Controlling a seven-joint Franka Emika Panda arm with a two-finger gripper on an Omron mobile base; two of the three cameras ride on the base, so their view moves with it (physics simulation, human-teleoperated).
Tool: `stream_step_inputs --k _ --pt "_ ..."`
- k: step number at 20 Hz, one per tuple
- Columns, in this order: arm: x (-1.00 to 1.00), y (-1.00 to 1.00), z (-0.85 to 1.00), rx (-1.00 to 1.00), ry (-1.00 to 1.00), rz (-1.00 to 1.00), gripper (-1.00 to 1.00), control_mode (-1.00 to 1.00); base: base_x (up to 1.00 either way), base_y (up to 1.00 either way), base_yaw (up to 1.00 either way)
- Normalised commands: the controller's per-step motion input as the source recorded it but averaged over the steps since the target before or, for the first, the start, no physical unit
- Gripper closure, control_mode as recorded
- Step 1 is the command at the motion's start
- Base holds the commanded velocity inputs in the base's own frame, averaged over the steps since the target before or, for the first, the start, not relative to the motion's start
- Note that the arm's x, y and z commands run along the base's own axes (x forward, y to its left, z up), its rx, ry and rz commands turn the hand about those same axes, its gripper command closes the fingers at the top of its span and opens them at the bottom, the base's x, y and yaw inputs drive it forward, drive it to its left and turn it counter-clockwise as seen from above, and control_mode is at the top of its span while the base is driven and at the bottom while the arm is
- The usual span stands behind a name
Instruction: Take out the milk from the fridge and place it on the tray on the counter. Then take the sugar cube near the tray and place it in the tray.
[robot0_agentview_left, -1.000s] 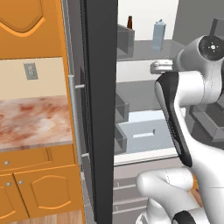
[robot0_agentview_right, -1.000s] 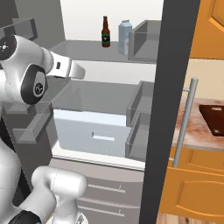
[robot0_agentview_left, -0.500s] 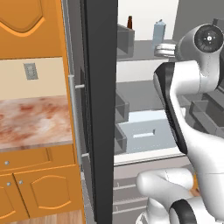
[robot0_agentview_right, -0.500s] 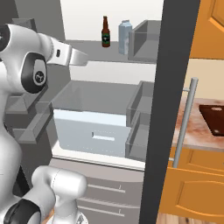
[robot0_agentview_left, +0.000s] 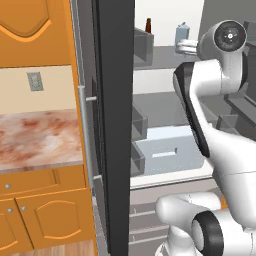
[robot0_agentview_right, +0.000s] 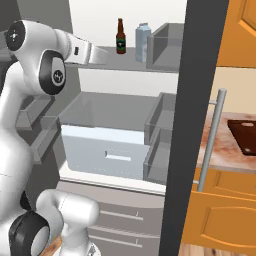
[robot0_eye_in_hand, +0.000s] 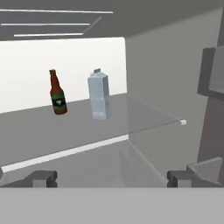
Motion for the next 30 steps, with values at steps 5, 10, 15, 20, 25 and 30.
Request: stream_step_inputs --k 5,10,15,20,25,30 --pt "0.58 -0.09 0.05 0.0 0.0 -0.02 -1.0 -1.0 0.0 0.0 0.0" --pt "0.57 -0.24 -0.02 0.0 -0.01 0.0 -1.0 -1.0 0.0 0.0 0.0" --pt "0.5 -0.23 -0.13 0.0 -0.1 0.0 -1.0 -1.0 0.0 0.0 0.0" --pt "0.34 -0.03 -0.03 0.0 -0.11 -0.01 -1.0 -1.0 0.0 0.0 0.0" --pt "0.57 0.0 0.0 0.0 0.01 -0.01 -1.0 -1.0 0.0 0.0 0.0" --pt "0.59 0.0 0.0 0.0 0.08 0.0 -1.0 -1.0 0.0 0.0 0.0"
